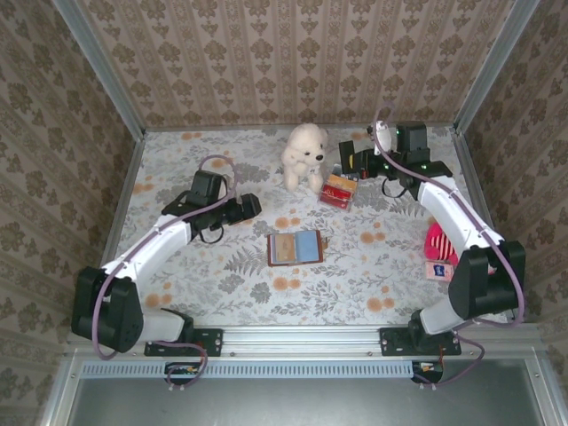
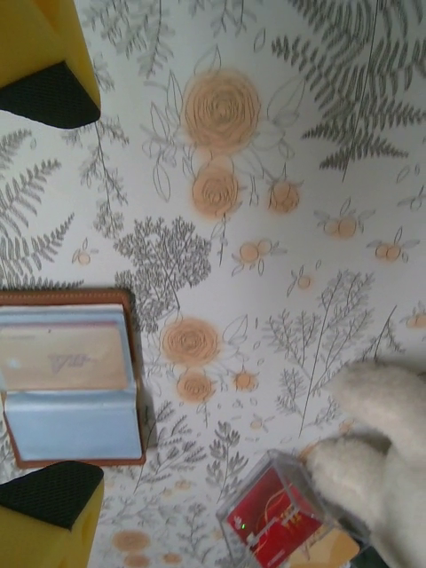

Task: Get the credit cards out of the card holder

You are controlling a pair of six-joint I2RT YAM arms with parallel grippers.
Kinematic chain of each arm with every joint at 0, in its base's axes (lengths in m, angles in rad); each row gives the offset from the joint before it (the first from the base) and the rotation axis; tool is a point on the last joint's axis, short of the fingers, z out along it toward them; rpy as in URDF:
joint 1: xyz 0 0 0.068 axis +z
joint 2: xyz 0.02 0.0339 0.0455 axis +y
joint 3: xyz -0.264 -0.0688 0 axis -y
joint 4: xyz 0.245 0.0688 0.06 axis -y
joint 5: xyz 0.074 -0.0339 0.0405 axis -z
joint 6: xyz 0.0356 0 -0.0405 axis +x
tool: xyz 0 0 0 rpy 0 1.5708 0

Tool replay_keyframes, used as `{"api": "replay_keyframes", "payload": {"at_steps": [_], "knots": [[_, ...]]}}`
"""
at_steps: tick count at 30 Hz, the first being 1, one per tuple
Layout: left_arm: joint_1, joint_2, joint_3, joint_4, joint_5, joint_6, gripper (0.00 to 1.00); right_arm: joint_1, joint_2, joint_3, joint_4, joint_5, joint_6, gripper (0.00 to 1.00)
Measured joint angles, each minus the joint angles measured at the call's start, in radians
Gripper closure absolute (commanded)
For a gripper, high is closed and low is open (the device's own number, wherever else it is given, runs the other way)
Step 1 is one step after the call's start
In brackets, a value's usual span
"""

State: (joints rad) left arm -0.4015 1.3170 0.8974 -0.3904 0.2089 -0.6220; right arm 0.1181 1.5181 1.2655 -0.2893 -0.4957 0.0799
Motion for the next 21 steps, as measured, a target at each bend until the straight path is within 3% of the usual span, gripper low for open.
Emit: {"api": "replay_keyframes", "payload": {"at_steps": [11, 21], "knots": [[0.070, -0.093, 0.003, -0.104, -0.131, 0.025, 0.00, -0.011, 0.205, 0.252, -0.180, 0.029, -0.351, 1.00], [0.109, -0.134, 0.003, -0.116, -0.158, 0.025, 0.00, -0.042, 0.363, 0.326, -0.274, 0.044, -0.560, 1.00]]}}
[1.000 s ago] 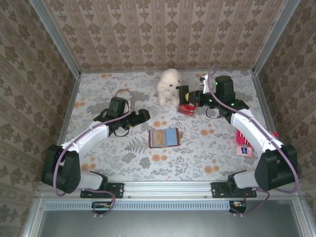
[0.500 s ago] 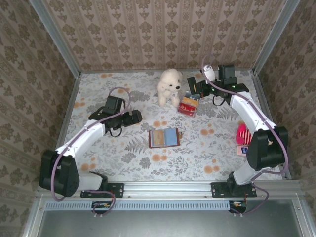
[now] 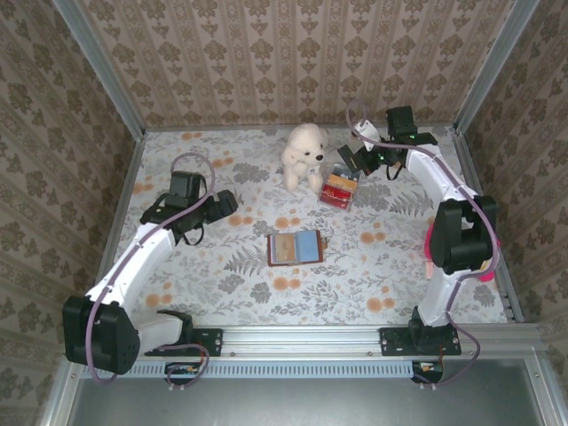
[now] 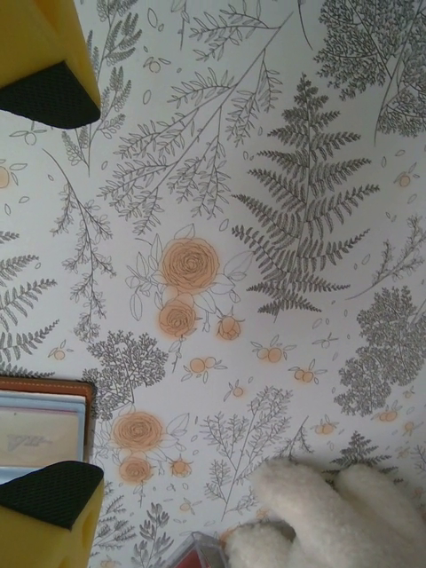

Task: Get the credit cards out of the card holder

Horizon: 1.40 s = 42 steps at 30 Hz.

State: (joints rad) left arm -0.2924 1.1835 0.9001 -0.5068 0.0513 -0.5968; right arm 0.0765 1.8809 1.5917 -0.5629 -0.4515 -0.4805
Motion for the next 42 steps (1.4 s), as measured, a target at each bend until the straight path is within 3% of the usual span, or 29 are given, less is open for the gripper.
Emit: {"api": "replay_keyframes", "payload": {"at_steps": [13, 42], "knots": [[0.006, 0.052, 0.000, -0.028, 0.008, 0.000, 0.00, -0.001, 0.162, 0.111, -0.075, 0.042, -0.120, 1.00], [0.006, 0.096, 0.005, -0.034, 0.058, 0.000, 0.00, -0.028, 0.185, 0.161, -0.111, -0.001, -0.206, 1.00]]}}
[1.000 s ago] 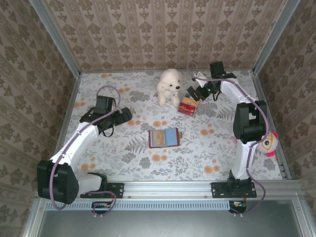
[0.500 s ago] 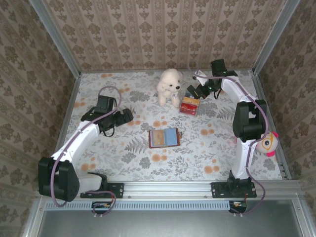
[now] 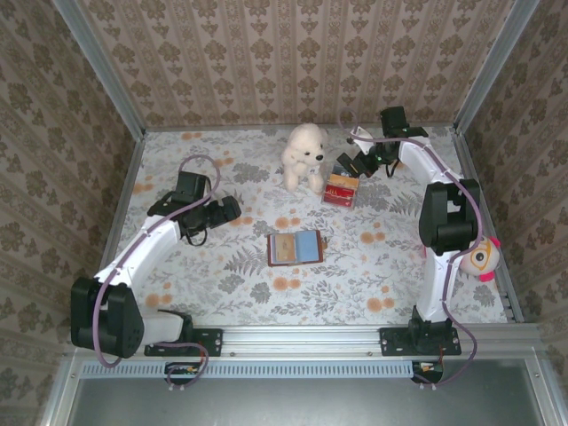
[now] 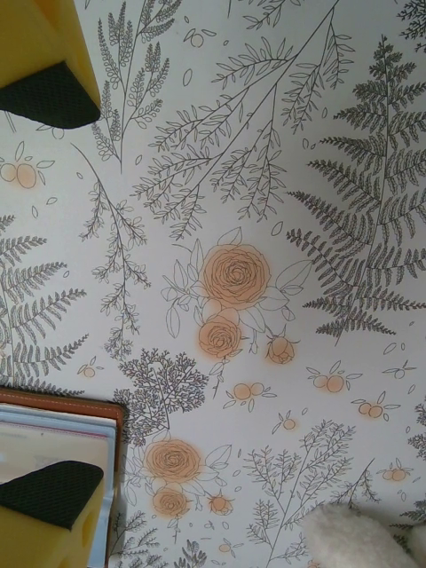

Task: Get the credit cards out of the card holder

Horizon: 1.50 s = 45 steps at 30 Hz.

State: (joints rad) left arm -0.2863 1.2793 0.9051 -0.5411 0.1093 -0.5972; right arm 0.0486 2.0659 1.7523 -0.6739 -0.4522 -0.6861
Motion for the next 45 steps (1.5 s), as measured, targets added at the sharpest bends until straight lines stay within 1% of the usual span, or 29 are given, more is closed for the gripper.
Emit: {"api": "replay_keyframes", "payload": {"at_steps": [7, 22, 32, 38, 45], "knots": [[0.000, 0.011, 0.000, 0.003, 0.007, 0.000, 0.00, -0.013, 0.011, 0.000, 0.032, -0.011, -0.010, 1.00], [0.000, 0.024, 0.000, 0.007, 0.011, 0.000, 0.00, -0.016, 0.019, -0.050, 0.036, -0.026, -0.131, 1.00], [0.000, 0.024, 0.000, 0.007, 0.019, 0.000, 0.00, -0.016, 0.019, -0.051, -0.049, -0.027, -0.176, 1.00], [0.000, 0.026, 0.001, 0.006, 0.031, 0.001, 0.00, -0.016, 0.018, -0.059, -0.056, -0.037, -0.171, 0.93], [0.000, 0.039, 0.003, 0.007, 0.050, 0.001, 0.00, -0.016, 0.017, -0.060, -0.046, -0.022, -0.147, 0.91]]}}
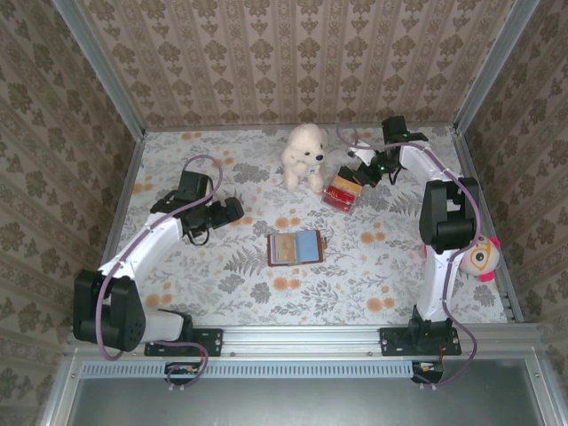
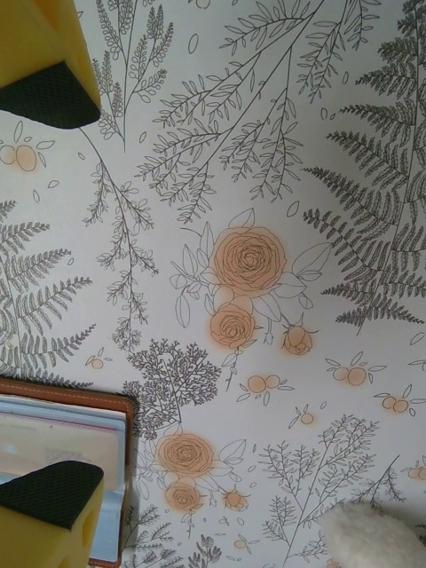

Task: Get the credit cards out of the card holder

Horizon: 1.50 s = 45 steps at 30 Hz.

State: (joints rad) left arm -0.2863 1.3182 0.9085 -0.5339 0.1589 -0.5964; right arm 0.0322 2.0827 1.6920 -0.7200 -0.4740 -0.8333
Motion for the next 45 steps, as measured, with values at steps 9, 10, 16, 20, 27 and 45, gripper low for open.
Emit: {"api": "replay_keyframes", "payload": {"at_steps": [9, 10, 16, 20, 27, 45], "knots": [[0.000, 0.030, 0.003, 0.005, 0.028, 0.005, 0.00, 0.000, 0.000, 0.000, 0.039, 0.018, 0.060, 0.81], [0.000, 0.030, 0.004, 0.007, 0.029, 0.007, 0.00, 0.000, 0.000, 0.000, 0.043, 0.019, 0.066, 0.81], [0.000, 0.030, 0.004, 0.010, 0.040, 0.014, 0.00, 0.000, 0.000, -0.001, 0.071, 0.018, 0.104, 0.79], [-0.002, 0.030, 0.004, 0.010, 0.047, 0.014, 0.00, 0.000, -0.010, -0.014, 0.094, 0.015, 0.151, 0.75], [-0.044, 0.029, 0.004, 0.009, 0.044, 0.014, 0.00, 0.000, -0.127, -0.080, 0.175, 0.037, 0.375, 0.72], [-0.303, -0.005, -0.049, 0.068, 0.015, -0.092, 0.01, 0.188, -0.628, -0.635, 0.343, 0.240, 1.188, 0.56]]}}
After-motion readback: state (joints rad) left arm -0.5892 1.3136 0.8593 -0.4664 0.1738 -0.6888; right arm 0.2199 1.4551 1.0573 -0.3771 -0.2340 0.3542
